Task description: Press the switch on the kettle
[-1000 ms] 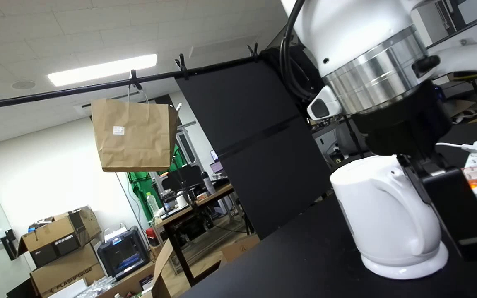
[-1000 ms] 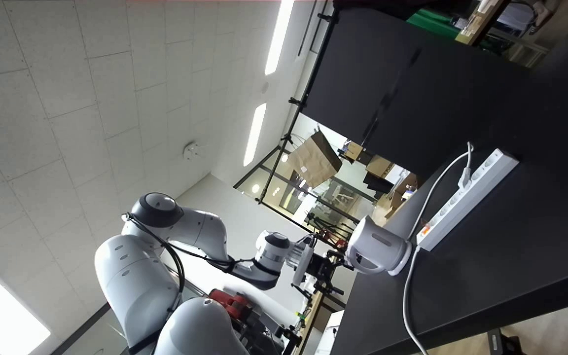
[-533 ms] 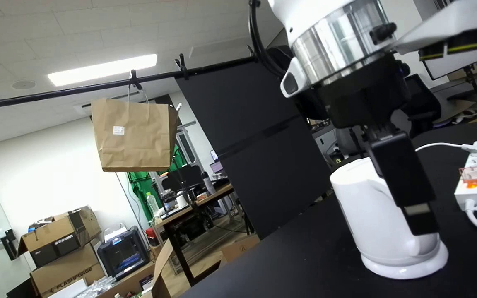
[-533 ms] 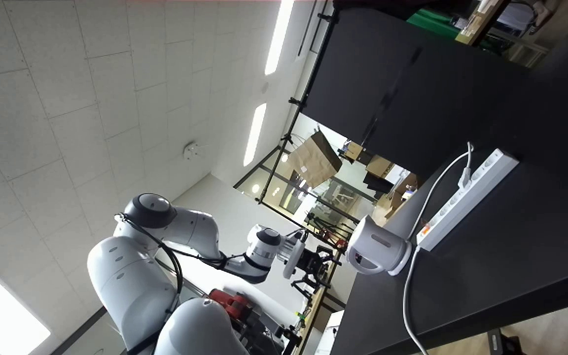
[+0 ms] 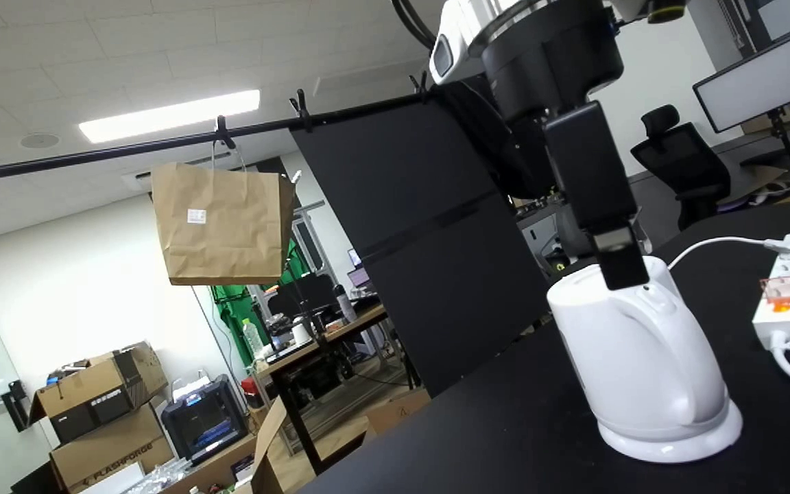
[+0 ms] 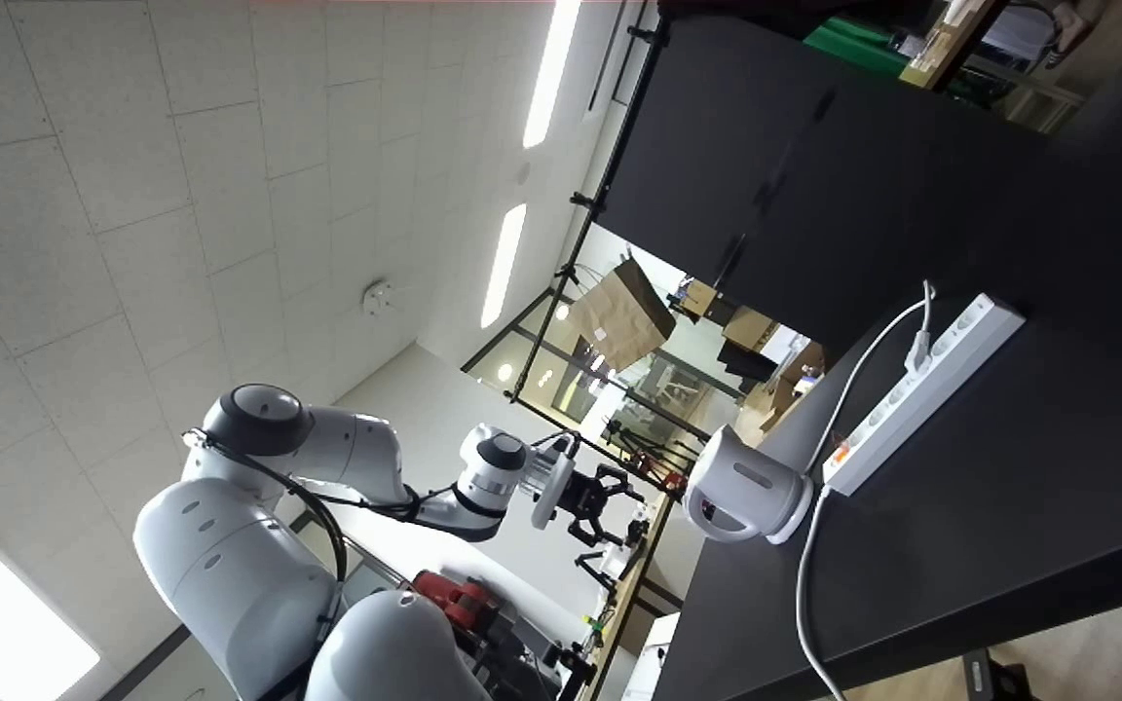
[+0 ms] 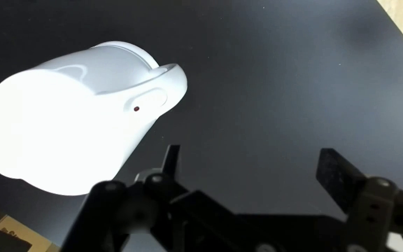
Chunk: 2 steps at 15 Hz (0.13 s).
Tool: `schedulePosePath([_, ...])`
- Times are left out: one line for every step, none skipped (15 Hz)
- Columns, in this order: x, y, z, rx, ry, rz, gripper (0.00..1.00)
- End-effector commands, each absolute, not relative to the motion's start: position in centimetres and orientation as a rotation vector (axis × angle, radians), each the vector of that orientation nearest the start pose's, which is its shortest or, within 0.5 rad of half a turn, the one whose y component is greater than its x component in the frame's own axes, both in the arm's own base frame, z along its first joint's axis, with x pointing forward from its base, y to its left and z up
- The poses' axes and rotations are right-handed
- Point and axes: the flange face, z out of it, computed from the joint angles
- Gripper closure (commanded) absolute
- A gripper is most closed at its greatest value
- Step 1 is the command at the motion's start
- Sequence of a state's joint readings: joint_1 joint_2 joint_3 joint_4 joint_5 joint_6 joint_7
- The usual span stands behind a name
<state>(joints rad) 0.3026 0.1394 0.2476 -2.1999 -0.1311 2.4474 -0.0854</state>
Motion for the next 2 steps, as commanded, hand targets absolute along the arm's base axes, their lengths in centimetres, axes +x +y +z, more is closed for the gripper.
schedulePosePath([47.72,28.93,33.41,-2.958,-1.125,-0.194,0.00])
schedulePosePath([47.72,28.93,33.32,-2.958,-1.126,-0.192,0.00])
